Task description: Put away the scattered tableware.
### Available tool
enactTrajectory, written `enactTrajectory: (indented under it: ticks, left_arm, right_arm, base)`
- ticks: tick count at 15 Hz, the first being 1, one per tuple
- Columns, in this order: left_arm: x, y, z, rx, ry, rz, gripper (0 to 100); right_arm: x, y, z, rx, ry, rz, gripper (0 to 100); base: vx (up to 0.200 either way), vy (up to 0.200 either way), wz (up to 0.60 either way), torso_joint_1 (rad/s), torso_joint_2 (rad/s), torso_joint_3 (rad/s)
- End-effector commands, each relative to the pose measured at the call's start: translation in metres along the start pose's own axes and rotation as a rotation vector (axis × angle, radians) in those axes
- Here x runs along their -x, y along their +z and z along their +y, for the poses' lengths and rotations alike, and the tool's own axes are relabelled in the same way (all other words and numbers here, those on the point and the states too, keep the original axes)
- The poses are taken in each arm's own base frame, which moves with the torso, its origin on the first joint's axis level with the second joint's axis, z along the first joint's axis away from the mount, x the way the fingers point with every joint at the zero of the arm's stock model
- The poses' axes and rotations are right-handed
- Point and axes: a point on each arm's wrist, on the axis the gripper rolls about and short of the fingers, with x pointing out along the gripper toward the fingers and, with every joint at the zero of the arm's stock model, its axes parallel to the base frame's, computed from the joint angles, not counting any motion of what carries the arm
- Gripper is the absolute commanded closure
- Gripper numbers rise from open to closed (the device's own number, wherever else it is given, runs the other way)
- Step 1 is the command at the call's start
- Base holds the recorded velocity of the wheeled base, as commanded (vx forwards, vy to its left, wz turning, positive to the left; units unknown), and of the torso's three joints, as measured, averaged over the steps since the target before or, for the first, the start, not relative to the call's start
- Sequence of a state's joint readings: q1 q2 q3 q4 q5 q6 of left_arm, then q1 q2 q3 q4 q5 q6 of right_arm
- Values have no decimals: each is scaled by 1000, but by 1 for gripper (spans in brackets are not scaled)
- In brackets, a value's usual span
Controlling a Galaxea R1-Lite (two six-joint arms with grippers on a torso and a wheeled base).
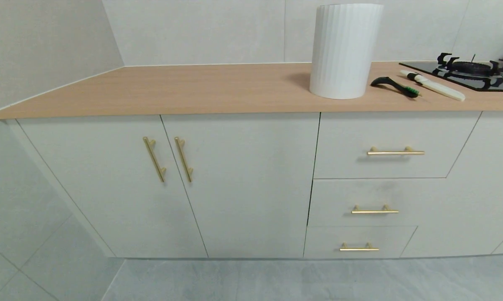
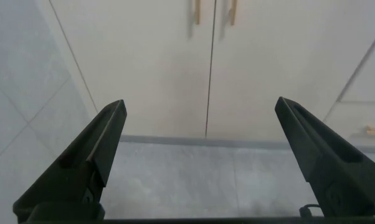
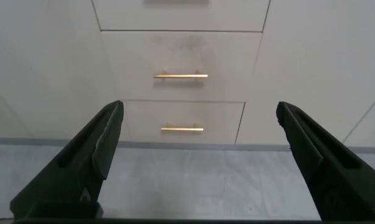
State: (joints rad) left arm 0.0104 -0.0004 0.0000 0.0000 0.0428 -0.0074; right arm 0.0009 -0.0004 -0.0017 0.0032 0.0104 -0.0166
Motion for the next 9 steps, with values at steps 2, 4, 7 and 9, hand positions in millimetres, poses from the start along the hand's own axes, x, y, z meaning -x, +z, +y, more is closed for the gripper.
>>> enactTrajectory:
  ticks: [2,4,7,9]
  left_arm:
    - [0,0,0,0,1,0,0]
    - [0,0,0,0,1,0,0]
    - [0,0,0,0,2,0,0]
    - [0,0,0,0,2,0,0]
  right_arm:
    - [0,0,0,0,1,2,0]
    - [0,0,0,0,1,0,0]
    - [0,0,0,0,1,2,0]
    - [0,0,0,0,1,2,0]
  base:
    - [200,0,0,2,2,-2]
    - [200,0,0,-5,0,2]
    - [200,0,0,4,2,1]
    - [100,0,0,-4,4,1]
